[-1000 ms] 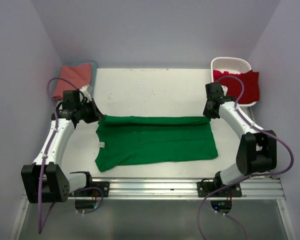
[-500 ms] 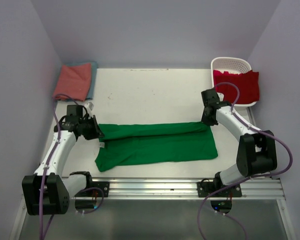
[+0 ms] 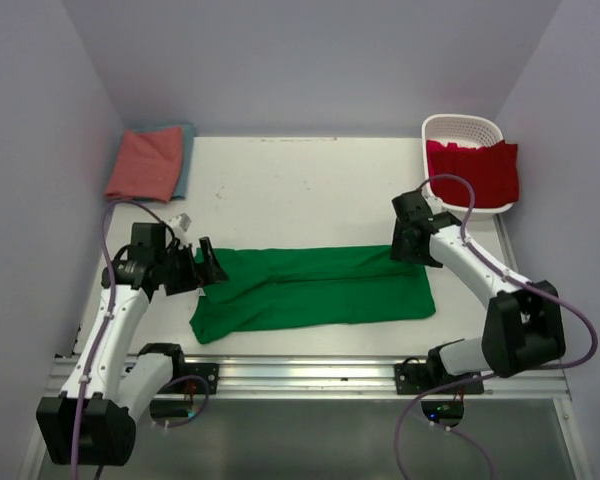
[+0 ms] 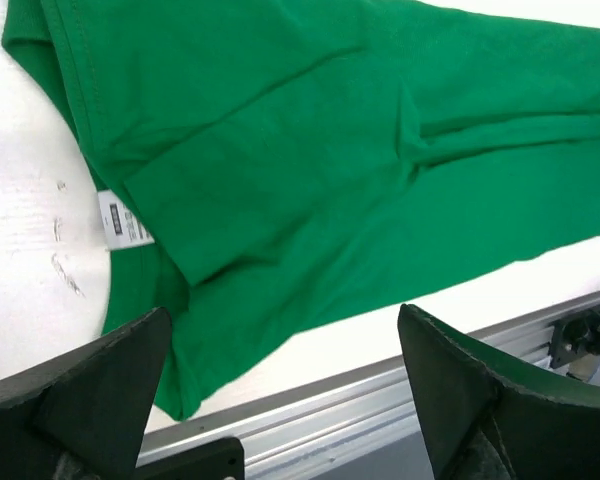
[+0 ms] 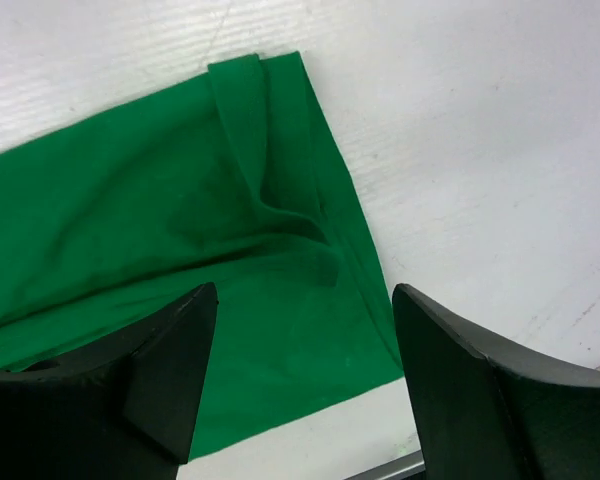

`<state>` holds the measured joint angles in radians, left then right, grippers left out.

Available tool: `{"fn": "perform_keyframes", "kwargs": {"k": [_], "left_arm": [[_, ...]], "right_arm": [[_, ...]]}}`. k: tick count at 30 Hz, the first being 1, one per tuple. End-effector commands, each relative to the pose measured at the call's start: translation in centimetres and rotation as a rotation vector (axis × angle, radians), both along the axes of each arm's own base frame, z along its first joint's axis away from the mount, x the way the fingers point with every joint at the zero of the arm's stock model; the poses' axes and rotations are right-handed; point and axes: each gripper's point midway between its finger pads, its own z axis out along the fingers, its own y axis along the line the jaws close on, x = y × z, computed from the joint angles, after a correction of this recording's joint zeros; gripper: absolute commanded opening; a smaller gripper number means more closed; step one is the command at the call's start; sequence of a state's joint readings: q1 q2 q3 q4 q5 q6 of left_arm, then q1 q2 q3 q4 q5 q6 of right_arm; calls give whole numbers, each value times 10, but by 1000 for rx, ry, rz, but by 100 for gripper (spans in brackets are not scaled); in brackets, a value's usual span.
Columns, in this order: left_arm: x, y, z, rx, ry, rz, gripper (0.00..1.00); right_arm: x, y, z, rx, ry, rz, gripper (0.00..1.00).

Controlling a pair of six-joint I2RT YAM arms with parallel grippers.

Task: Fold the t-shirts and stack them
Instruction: Fold the tshirt

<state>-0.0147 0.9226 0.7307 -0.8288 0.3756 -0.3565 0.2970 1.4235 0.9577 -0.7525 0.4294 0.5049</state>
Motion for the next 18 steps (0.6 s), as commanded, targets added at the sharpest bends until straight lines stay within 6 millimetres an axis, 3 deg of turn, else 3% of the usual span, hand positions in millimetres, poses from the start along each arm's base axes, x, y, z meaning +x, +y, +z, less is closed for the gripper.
{"fn": "perform_keyframes", "kwargs": {"k": [1,4,6,7,8,9,10,11,12,13,15,17,18], "left_arm": [[-13,-5,32,-30,-57,0,100],[1,5,49,6,-168,68,100],[8,3,39,-10,-154,77,100],[21,2,37,-16,-184,83,100],[27,2,30,-18,-175,86,100],[31,1,9,-21,-111,92,100],[44,3,9,-15,-133,107,100],[52,3,0,-13,-100,117,97],[61,1,4,-32,-112,118,92],[74,-3,10,-53,-152,115,85],[88,-7,7,-84,-152,129,69],[96,-8,4,-90,-144,130,60],[98,-11,-4,-104,-114,122,49]], "right_arm": [[5,-5,44,-4,-125,-26,75],[19,0,58,17,-194,-10,72],[33,13,54,63,-201,21,64],[39,17,52,77,-199,34,53],[45,21,48,87,-188,39,12],[55,30,51,116,-197,47,0],[60,34,35,119,-155,44,0],[68,39,31,138,-159,53,0],[74,48,29,172,-156,71,0],[77,52,15,178,-125,75,0],[84,62,7,214,-107,87,0],[84,65,-7,217,-68,89,0],[83,66,-12,223,-57,93,0]]}}
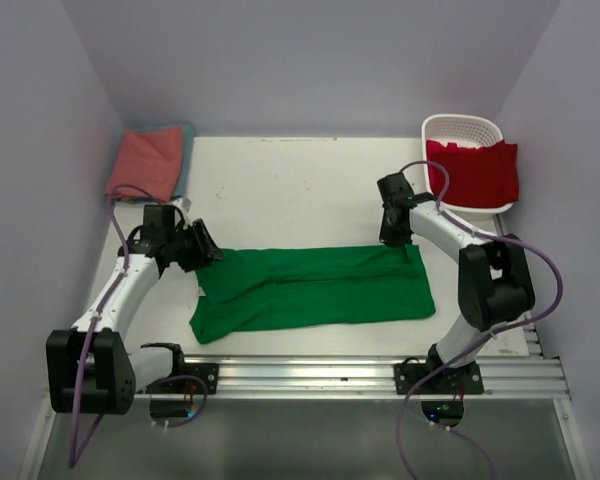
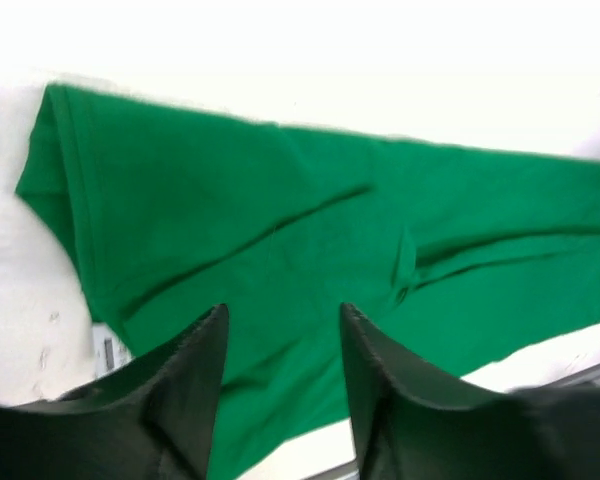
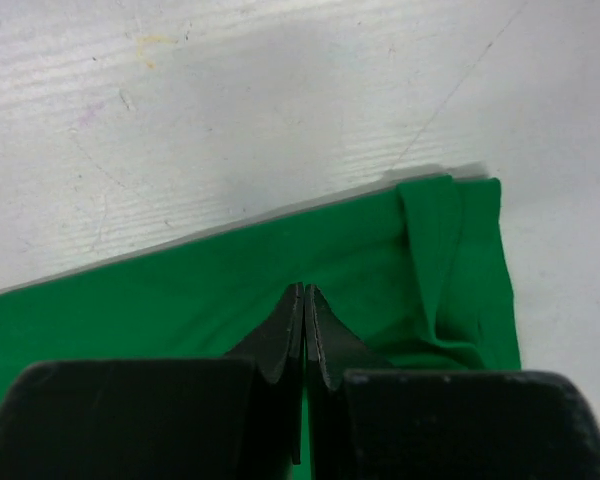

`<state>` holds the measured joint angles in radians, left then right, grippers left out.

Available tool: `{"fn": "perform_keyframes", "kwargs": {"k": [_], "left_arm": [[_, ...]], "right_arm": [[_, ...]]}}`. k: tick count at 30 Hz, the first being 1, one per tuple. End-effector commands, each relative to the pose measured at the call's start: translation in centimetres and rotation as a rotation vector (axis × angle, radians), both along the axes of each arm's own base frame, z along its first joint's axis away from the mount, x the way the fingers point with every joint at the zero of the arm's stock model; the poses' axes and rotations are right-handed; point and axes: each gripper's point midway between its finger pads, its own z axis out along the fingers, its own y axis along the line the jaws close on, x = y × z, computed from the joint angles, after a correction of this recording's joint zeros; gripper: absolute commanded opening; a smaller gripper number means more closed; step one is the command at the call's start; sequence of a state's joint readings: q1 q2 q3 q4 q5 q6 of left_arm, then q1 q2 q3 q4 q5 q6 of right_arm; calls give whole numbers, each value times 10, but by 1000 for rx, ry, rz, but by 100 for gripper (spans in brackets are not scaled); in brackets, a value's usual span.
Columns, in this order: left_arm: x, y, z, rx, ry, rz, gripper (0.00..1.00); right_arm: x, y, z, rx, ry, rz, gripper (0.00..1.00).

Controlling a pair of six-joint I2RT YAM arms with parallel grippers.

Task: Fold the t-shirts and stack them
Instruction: Fold the tshirt

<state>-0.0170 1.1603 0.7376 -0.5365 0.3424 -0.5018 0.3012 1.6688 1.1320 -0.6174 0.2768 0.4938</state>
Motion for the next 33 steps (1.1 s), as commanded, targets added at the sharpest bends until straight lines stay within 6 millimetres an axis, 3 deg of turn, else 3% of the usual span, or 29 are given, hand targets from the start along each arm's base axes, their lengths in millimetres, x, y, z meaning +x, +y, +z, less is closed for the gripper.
{"fn": "perform_keyframes", "kwargs": {"k": [1,3,6,12,20,25,26,28,29,31,32,33], "left_arm": [[35,-12,13,-59,-110,-11,45],[29,-15,-2,-71,-62,-22,34],[14,-23,-25,-95,6,-43,28],[-6,-38,-68,-108,105,-60,24],[-6,-45,-110,-131,229,-54,23],[34,-42,-114,-107,232,-25,23],[54,-40,-113,-92,219,-9,23],[73,-35,-112,-76,218,17,23],[97,-32,-109,-63,198,30,22],[114,-30,-110,-57,210,37,22],[136,-30,-109,-46,195,35,22],[145,-29,-110,-38,197,35,22]], "right_arm": [[14,18,4,78,-31,22,0],[8,18,-4,89,-16,25,0],[0,17,-15,87,10,24,0],[-5,17,-44,78,77,11,0],[-4,15,-56,56,110,-1,0],[8,4,-53,-25,104,-26,0],[9,1,-54,-45,112,-30,0],[18,-4,-49,-71,93,-46,0],[19,-4,-52,-80,104,-50,0],[31,-2,-47,-79,82,-53,0],[34,-2,-48,-80,81,-55,0],[40,-1,-49,-89,85,-57,0]]}}
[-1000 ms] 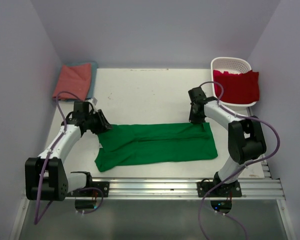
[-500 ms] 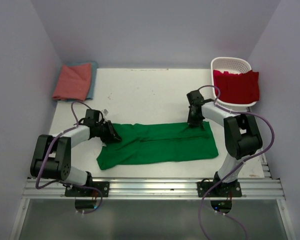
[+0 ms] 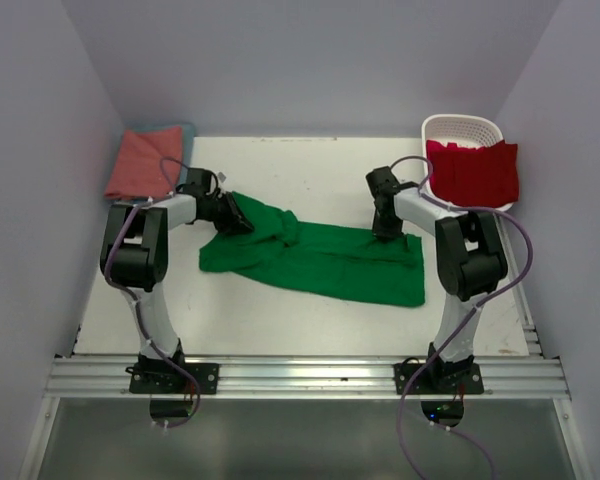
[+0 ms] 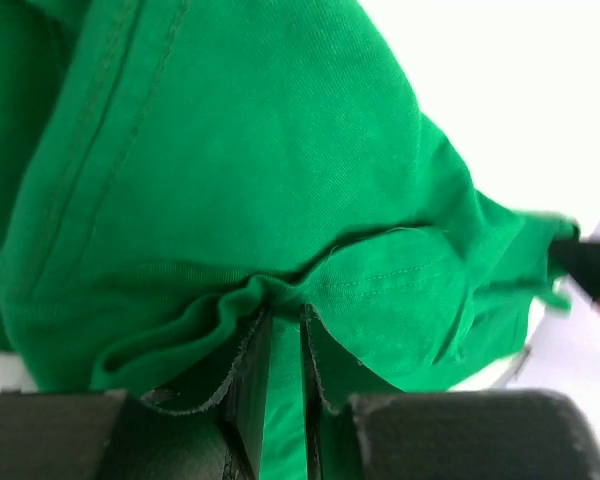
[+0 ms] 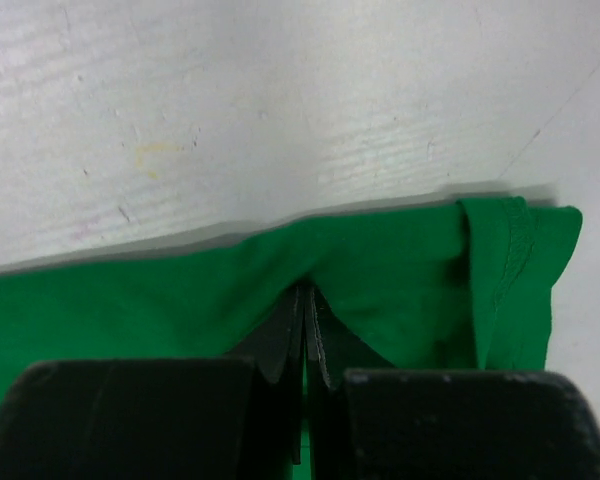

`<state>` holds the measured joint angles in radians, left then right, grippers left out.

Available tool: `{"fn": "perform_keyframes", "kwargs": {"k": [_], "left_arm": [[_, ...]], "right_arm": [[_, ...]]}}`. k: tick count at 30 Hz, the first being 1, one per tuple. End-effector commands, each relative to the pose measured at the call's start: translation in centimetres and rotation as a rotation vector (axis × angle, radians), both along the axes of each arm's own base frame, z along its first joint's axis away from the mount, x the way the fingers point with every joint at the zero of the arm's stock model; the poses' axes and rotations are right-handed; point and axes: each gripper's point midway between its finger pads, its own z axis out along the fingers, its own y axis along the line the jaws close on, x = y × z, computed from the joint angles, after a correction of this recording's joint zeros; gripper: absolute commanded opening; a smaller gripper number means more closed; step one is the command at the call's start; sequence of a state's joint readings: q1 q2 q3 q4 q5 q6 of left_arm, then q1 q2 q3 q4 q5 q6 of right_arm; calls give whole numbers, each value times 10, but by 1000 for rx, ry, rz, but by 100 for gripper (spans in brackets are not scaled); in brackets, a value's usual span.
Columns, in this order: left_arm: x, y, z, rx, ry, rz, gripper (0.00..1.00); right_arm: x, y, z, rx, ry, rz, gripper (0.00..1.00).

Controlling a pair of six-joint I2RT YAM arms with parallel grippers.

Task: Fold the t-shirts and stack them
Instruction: Fold the tshirt

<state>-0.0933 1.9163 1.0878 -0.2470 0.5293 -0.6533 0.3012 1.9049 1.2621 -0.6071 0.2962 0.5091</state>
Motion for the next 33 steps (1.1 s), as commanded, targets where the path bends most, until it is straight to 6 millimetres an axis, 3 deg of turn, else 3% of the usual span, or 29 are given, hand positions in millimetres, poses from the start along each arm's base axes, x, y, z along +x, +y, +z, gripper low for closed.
{"fn": "perform_keyframes", "kwargs": {"k": [1,2,6,11,13,14,16,17,18,21,26,33], "left_arm": [[34,36,-32,196,35,68,22],[52,36,-32,205,22,62,22],[72,41,-36,217,45,55,22],[94,43,-42,198,38,51,22],[98,41,-44,184,39,46,22],[104,40,-44,180,33,41,22],[109,40,-45,182,28,40,22],[114,38,-47,175,22,36,22],[117,37,-47,169,17,33,22],[128,33,-51,148,23,25,22],[145,25,-52,100,-1,0,22],[169,4,-47,4,-60,-40,23]], "right_arm": [[15,-6,-8,-55,6,-34,0],[16,-7,-11,-60,16,-36,0],[24,-6,-16,-72,37,-38,0],[10,-4,-20,-39,46,-39,0],[-10,-6,-27,-24,74,-43,0],[-13,-3,-20,-2,49,-41,0],[-42,-3,-28,21,81,-48,0],[-44,0,-19,49,43,-48,0],[-66,-1,-28,52,76,-47,0],[-96,4,-26,90,78,-31,0],[-134,14,-22,158,82,-7,0],[-186,43,-23,259,112,38,0]]}}
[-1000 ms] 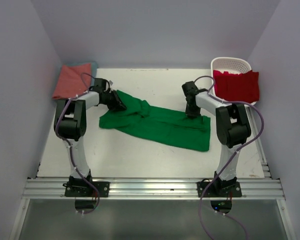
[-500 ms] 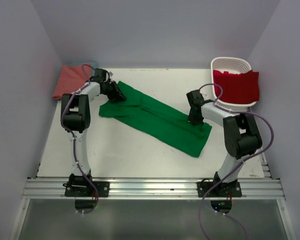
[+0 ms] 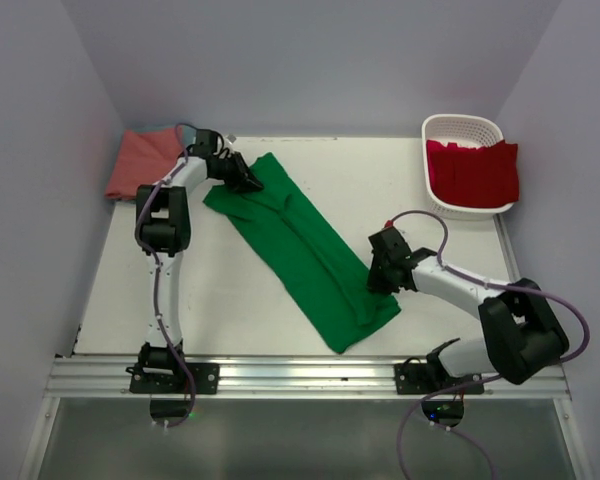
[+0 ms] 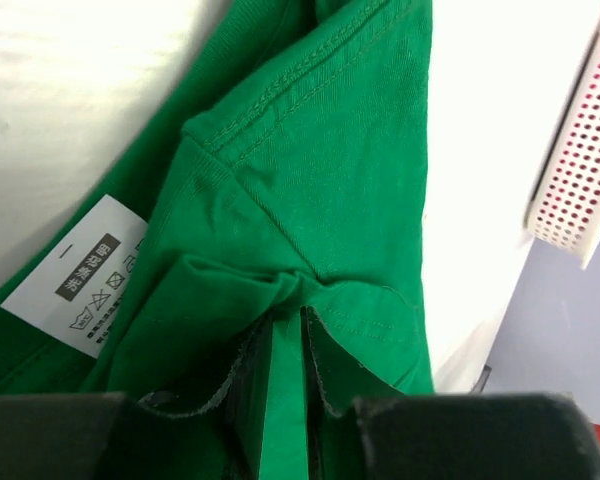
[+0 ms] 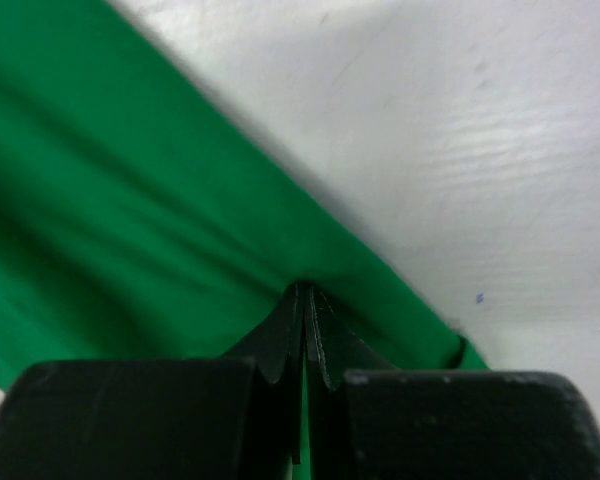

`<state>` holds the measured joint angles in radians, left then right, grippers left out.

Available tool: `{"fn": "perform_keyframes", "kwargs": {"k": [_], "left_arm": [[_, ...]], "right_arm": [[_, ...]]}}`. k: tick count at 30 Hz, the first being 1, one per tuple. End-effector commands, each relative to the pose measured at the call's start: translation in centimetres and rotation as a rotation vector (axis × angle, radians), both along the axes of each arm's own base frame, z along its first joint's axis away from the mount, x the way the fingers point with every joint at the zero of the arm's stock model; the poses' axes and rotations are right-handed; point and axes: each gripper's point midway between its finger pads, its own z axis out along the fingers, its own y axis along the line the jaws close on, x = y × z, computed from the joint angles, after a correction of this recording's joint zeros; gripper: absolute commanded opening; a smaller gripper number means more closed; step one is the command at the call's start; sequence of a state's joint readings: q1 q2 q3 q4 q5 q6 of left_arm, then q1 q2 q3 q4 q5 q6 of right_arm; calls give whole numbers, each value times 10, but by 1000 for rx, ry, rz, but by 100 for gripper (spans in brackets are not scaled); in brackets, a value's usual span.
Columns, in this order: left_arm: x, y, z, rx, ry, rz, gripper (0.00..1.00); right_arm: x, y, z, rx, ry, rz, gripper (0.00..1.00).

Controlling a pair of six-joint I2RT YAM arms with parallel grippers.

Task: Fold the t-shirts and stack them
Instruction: Fold the tshirt

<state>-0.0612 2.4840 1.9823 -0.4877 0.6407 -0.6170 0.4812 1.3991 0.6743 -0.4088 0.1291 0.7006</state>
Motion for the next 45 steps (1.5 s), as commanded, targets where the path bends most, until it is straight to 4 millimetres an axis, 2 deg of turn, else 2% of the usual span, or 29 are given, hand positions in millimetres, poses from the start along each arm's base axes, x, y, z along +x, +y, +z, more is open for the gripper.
{"fn": "perform_keyframes", "kwargs": {"k": [1,2,7,12,14,18,22,23,24,26,27,29,30,31,33,34,36,37,38,39,40,41,42,43,44,45], "left_arm": [[6,12,-55,80,34,6,24],[7,8,-53,60,30,-6,24],[16,-9,-49,-7,-31,-40,25],[23,-30,-25,-89,-138,-112,25],[26,-41,1,-122,-247,-157,25],[27,-50,53,-146,-395,-189,29],[32,-55,103,-187,-481,-221,29],[32,-56,114,-190,-507,-226,29],[28,-56,134,-190,-545,-230,30],[26,-57,163,-196,-625,-239,31],[18,-56,187,-195,-668,-241,34],[13,-53,213,-176,-728,-223,38],[1,-50,230,-168,-758,-214,44],[1,-45,237,-142,-779,-174,48],[-8,-36,241,-81,-771,-136,52],[-6,-28,235,-40,-752,-94,52],[-24,-19,212,-7,-652,-61,52],[-30,-16,203,2,-628,-42,51],[-37,-15,199,1,-622,-33,50],[-59,-14,183,-2,-572,-19,49],[-65,-15,183,2,-595,-11,49],[-75,-14,178,14,-590,-6,48],[-96,-13,171,27,-571,-7,48],[-108,-17,167,35,-566,-11,48],[-120,-19,165,37,-557,-20,47],[-140,-19,162,44,-549,-26,47]], "right_arm": [[-57,-1,-16,3,161,1,0],[-68,2,-19,0,175,22,0],[-96,24,-13,56,173,40,0],[-117,43,2,92,142,84,0],[-124,49,4,92,139,106,0],[-134,62,4,93,146,140,0],[-134,78,9,89,124,186,0],[-132,85,16,96,104,213,0],[-129,88,20,92,82,221,0],[-121,98,36,108,33,258,0],[-111,97,44,85,-16,255,0],[-95,97,71,53,-94,277,0],[-88,96,81,33,-133,280,0],[-75,97,100,16,-199,276,0],[-58,94,118,-38,-289,299,1],[-41,92,137,-69,-365,270,17],[-22,89,149,-141,-421,279,50],[-2,85,165,-160,-471,248,68],[9,87,163,-174,-468,250,73],[20,89,167,-162,-475,250,79],[47,88,177,-127,-507,200,84],[57,94,168,-113,-474,228,87],[74,99,170,-79,-489,216,87],[97,93,177,-63,-505,192,87],[109,96,176,-35,-500,194,86],[121,104,156,-31,-447,213,84]]}}
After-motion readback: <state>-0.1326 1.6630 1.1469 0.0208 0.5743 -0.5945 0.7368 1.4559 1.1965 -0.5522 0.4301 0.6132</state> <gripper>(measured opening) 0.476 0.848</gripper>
